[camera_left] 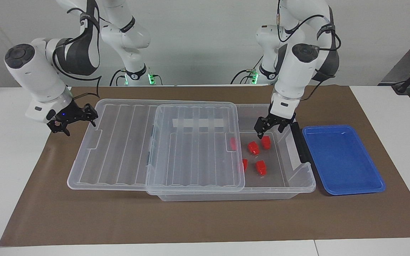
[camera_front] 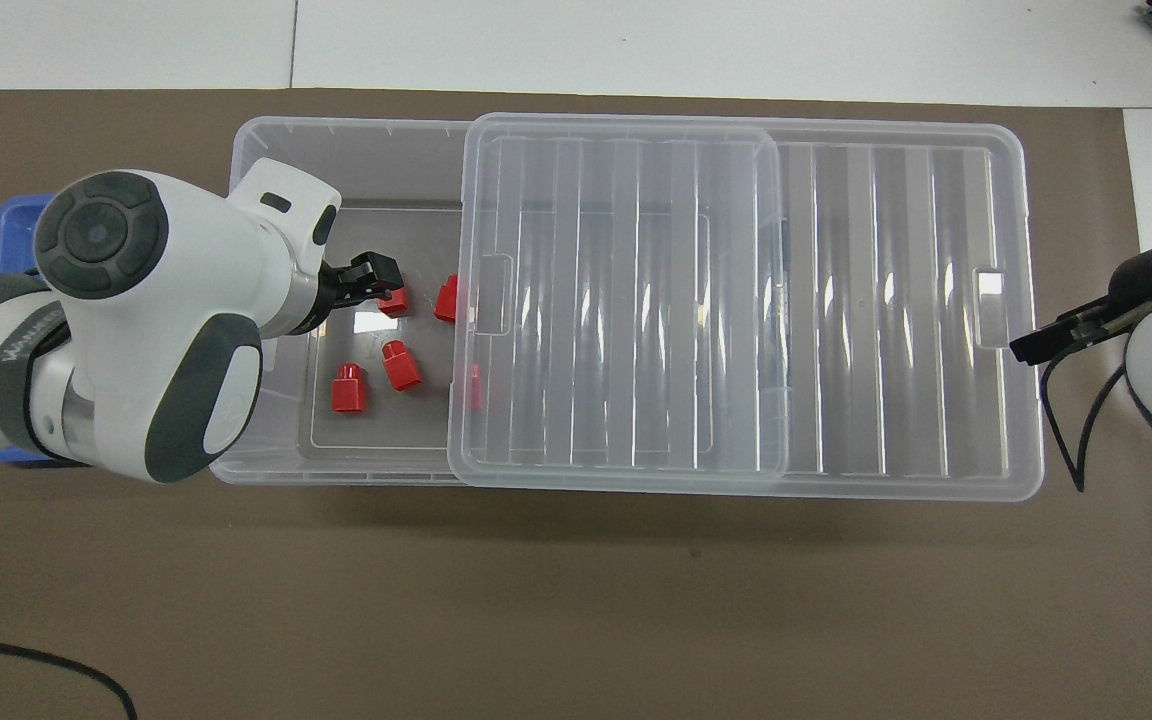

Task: Place red block in blue tray from box
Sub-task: 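Grasp a red block inside the box with the left gripper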

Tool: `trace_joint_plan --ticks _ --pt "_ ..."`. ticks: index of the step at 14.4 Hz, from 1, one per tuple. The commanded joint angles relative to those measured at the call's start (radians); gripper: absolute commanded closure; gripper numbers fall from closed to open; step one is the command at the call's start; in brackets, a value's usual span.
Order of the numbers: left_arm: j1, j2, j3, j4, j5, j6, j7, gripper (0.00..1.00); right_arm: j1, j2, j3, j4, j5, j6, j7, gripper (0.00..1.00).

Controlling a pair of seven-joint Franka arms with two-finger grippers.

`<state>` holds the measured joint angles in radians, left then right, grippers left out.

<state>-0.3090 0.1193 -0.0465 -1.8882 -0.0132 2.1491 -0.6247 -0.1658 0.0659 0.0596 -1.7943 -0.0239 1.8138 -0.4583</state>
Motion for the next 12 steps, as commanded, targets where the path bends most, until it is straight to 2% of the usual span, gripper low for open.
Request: trace_joint_plan --ticks 1,5,8,12 --pt "-0.018 -0.043 0.017 -0.156 -0.01 0.13 -0.013 0.0 0.023 -0.057 0.006 -0.014 0.005 -0.051 0.152 0.0" --pt "-0.042 0.002 0.016 -0.201 -0.01 0.221 -0.09 0.0 0.11 -0.095 0.006 0.01 0.005 -0.063 0.502 0.0" --pt "-0.084 0.043 0.02 -0.207 0.009 0.248 -0.093 0.0 0.149 -0.086 0.006 0.104 0.005 -0.12 0.595 0.0" --pt "-0.09 0.095 0.019 -0.207 0.038 0.285 -0.099 0.0 0.161 -0.084 0.006 0.194 0.004 -0.188 0.647 0.0"
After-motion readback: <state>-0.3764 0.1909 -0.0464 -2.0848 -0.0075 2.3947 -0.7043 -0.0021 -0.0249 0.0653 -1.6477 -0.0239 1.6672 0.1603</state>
